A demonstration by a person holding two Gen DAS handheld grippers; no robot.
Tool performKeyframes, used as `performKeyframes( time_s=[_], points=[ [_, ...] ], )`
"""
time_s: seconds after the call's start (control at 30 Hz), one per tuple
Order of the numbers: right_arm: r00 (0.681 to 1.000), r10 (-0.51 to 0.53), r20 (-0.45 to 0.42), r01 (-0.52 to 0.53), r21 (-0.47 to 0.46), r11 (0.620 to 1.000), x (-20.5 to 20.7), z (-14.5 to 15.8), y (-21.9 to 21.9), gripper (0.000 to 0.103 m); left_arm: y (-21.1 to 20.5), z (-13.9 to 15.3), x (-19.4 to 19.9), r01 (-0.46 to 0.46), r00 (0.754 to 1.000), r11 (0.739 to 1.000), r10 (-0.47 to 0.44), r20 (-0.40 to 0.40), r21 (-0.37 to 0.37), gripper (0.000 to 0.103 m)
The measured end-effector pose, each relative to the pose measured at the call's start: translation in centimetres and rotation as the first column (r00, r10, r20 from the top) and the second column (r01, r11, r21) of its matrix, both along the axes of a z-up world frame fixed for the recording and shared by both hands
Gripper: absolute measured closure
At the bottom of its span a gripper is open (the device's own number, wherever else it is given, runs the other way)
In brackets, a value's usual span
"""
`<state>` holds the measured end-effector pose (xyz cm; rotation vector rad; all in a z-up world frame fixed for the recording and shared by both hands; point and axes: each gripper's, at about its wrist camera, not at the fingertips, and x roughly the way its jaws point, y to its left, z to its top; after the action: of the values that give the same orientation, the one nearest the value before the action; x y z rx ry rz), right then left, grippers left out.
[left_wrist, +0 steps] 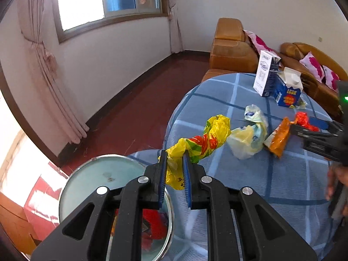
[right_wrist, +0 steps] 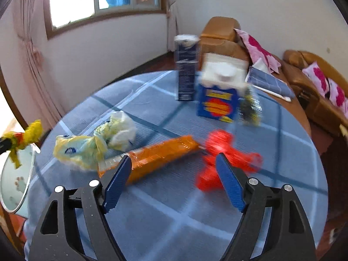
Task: Collect trash
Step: 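Lift the yellow bag toward the bin with the left gripper while the right grasps the orange snack packet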
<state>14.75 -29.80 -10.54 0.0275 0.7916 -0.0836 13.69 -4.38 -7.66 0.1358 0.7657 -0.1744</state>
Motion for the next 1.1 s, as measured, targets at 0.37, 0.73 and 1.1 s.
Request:
performKeyframes(
  time_s=[0.37, 0.73, 1.1],
  points=[
    [0.984, 0.056, -0.169, -0.070, -0.077, 0.995, 1.8, -3.4, 2.0, 0.024, 0.5, -1.3, -0.6, 0.067, 0.997, 0.998, -0.067, -0.039, -0.019, 0.089],
    [0.992, -0.053, -0.113, 0.053, 0.002, 0.999, -6.5, -2.4, -3.7, 0.024, 0.9, -1.1, -2.7, 0.093, 0.995, 0.996, -0.093, -0.026, 0.006, 0.088],
    [0.988, -0.060, -0.140, 0.076, 0.116, 0.990, -4.7, -3.6, -2.7, 0.043, 2.0, -2.0, -2.8, 0.077, 0.996, 0.997, -0.076, -0.048, 0.007, 0.088]
  ],
)
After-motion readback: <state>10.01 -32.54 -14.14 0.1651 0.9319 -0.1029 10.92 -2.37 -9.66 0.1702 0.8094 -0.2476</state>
